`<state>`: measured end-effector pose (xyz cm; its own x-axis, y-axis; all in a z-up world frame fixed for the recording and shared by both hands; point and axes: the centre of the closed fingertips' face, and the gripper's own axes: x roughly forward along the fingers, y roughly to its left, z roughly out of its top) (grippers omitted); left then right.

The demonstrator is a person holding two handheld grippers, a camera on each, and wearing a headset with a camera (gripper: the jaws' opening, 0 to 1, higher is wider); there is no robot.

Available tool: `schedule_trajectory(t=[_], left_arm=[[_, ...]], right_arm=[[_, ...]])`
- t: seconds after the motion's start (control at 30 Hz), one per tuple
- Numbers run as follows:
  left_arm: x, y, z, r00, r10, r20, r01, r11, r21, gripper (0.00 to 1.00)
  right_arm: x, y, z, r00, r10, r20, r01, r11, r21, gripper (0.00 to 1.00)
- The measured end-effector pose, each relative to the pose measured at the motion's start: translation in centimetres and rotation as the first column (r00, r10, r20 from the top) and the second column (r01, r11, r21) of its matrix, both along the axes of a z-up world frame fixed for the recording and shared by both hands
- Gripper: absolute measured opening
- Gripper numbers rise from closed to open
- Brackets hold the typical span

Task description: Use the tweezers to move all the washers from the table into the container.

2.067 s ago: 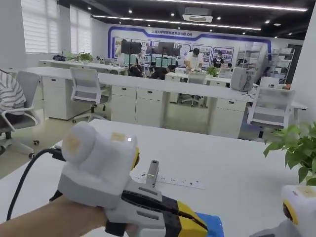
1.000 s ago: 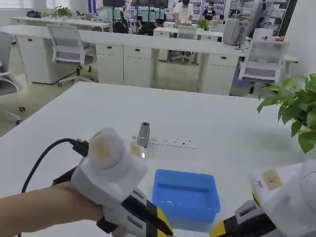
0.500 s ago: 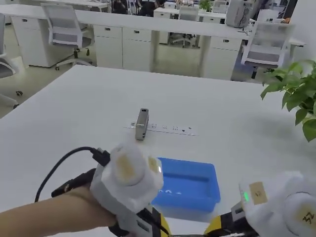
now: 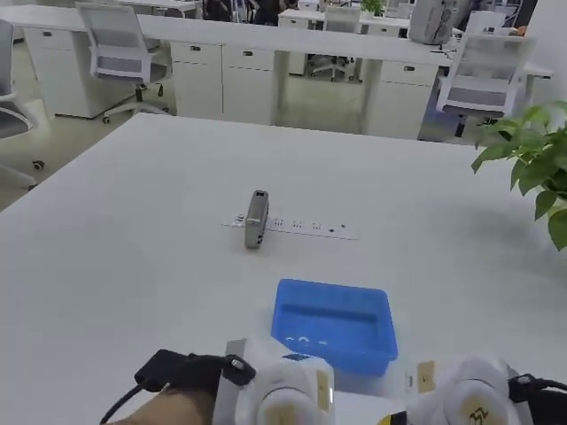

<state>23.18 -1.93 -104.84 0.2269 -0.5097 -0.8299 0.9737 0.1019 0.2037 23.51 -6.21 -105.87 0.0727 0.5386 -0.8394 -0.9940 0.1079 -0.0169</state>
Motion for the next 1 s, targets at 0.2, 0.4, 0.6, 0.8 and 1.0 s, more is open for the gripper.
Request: schedule_trajectory(t=[0.2,0.4,0.6,0.8,1.0], left_arm=[[0.1,0.2,-1.4,0.999,0.029,-0.044,-0.028,0.999,0.019,0.0],[-0.2,0.7,-2.8,0.997,0.005,-0.071,0.001,0.997,0.078,0.0],[0.0,0.6,-3.0,0.994,0.0,-0.105,0.008,0.997,0.079,0.0],[0.0,0.6,-3.1,0.992,-0.009,-0.129,0.023,0.994,0.107,0.0],[-0.3,0.8,-3.1,0.985,0.023,-0.171,-0.004,0.994,0.111,0.0]], right_arm=[[0.3,-0.2,-1.5,0.999,-0.035,-0.009,0.035,0.999,-0.011,0.09],[-0.3,-0.3,-2.3,1.0,-0.013,0.012,0.013,0.999,-0.043,0.08],[-0.3,-0.7,-1.6,0.999,-0.037,0.039,0.038,0.999,-0.033,0.09],[-0.6,-0.9,1.4,0.981,-0.191,0.038,0.186,0.978,0.098,0.11],[-1.6,-1.7,5.9,0.936,-0.345,0.073,0.322,0.92,0.222,0.16]])
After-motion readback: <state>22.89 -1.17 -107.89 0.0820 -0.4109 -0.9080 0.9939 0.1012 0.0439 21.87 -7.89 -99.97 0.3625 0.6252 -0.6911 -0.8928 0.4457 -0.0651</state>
